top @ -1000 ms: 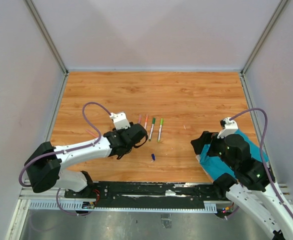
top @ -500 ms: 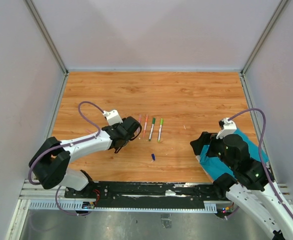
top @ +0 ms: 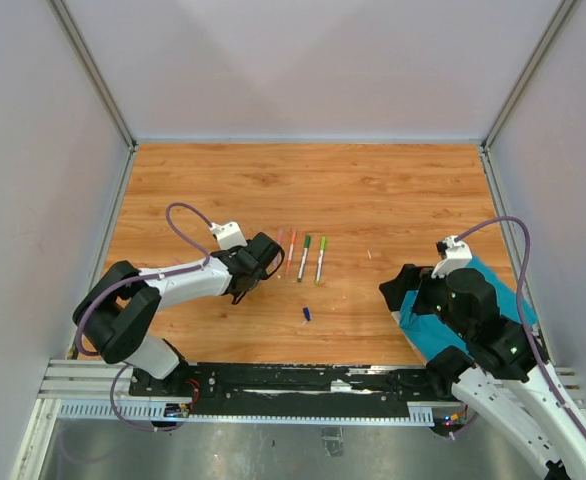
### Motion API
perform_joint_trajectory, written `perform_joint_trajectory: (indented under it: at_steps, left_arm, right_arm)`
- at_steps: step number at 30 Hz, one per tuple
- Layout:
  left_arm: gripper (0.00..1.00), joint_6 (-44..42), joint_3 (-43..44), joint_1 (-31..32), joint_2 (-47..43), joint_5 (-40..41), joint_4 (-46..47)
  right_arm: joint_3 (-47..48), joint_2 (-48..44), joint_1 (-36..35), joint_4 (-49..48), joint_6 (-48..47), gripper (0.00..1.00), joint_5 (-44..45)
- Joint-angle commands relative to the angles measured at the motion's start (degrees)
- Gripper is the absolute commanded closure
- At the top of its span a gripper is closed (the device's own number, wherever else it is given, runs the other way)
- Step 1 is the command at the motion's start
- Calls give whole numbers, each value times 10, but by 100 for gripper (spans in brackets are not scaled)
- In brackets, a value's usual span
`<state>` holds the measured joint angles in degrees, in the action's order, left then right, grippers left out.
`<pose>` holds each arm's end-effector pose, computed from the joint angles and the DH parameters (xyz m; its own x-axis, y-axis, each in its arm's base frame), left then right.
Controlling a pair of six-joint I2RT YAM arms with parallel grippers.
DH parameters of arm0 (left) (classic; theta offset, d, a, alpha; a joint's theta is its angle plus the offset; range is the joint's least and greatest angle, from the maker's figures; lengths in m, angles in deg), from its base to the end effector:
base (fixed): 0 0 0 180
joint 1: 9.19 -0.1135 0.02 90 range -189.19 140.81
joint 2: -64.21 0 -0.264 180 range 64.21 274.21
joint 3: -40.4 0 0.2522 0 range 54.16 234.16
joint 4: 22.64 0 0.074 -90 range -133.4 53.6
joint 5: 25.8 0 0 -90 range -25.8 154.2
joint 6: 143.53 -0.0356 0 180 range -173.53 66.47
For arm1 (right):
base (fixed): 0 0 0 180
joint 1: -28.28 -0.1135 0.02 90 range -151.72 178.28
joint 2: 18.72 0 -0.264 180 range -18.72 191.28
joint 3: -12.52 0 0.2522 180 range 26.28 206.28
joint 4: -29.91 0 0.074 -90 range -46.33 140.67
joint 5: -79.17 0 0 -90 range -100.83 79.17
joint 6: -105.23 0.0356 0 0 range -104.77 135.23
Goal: Insert the pens into the pen caps
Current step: Pick up the pen from the center of the board.
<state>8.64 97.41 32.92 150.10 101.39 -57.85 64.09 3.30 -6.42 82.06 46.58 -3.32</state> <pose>0.2122 -0.1628 0.1629 -0.6106 -0.3977 -0.6848 -0.4322 0.8920 -0.1326 0.0812 0.0506 0.2949 -0.5118 0.2730 -0.8146 -0.2329 0.8686 0.4374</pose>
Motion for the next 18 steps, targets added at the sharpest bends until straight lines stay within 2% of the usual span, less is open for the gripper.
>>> perform_joint_trajectory:
  at_steps: [1, 7, 18]
  left_arm:
    - [49, 1, -19, -5, 14, 1, 16]
    - [52, 4, -35, -5, 16, -8, 25]
    - [77, -10, -49, -5, 7, -10, 34]
  right_arm:
    - [-6, 4, 6, -7, 2, 1, -7]
    - [-7, 6, 6, -9, 4, 1, -7]
    - [-9, 1, 6, -6, 6, 1, -7]
